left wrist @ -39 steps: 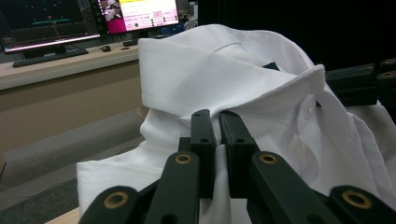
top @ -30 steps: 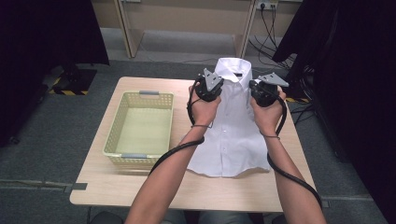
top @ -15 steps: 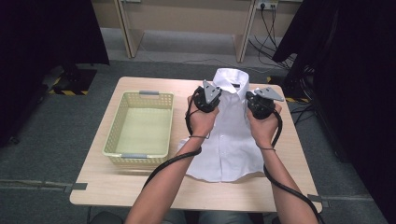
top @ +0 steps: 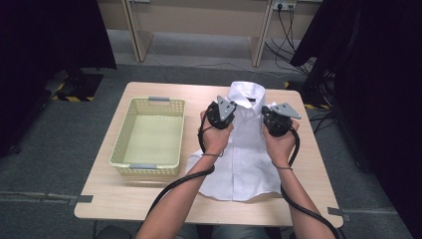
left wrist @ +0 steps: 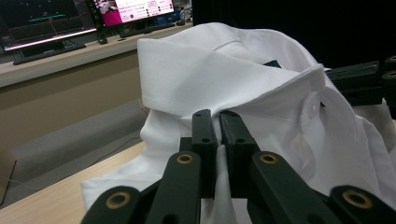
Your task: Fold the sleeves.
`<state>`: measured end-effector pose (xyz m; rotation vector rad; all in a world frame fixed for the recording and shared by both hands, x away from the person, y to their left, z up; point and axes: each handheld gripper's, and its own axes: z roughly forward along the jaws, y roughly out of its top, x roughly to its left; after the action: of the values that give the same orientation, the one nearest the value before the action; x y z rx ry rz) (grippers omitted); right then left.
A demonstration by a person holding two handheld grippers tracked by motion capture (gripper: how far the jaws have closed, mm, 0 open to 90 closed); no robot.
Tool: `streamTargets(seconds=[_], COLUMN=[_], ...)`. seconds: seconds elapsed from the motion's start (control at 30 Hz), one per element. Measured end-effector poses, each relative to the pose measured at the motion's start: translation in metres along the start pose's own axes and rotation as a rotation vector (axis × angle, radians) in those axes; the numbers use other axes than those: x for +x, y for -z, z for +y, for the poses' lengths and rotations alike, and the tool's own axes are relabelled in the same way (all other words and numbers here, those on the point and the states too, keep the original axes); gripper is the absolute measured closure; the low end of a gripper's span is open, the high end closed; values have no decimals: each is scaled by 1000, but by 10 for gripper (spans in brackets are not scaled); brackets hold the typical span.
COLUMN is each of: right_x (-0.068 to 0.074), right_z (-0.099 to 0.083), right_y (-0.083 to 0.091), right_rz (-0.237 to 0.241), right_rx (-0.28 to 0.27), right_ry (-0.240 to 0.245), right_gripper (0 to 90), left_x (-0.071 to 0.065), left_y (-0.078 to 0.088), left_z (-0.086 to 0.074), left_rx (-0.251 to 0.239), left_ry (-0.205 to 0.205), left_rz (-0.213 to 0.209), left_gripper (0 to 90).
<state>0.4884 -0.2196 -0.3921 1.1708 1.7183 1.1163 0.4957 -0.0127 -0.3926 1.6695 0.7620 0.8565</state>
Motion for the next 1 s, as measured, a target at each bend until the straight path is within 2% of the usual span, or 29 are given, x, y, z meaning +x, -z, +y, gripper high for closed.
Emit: streamTargets(seconds=[0.4, 0.57, 1.0], right_x=[5, 9, 9], right_z=[-8, -14, -21], right_y=[9, 12, 20], right_rz=[0, 7, 19], right_rx=[-22, -19, -14], right_ry=[1, 5, -2], right_gripper=[883, 881, 877], left_x=[-4, -7, -15], left_y=[8, 14, 22], left_z=[-6, -10, -17], left_rx=[-16, -21, -39], left_ry=[1, -10, -34], left_rz=[-4, -9, -1], left_gripper=[855, 856, 865])
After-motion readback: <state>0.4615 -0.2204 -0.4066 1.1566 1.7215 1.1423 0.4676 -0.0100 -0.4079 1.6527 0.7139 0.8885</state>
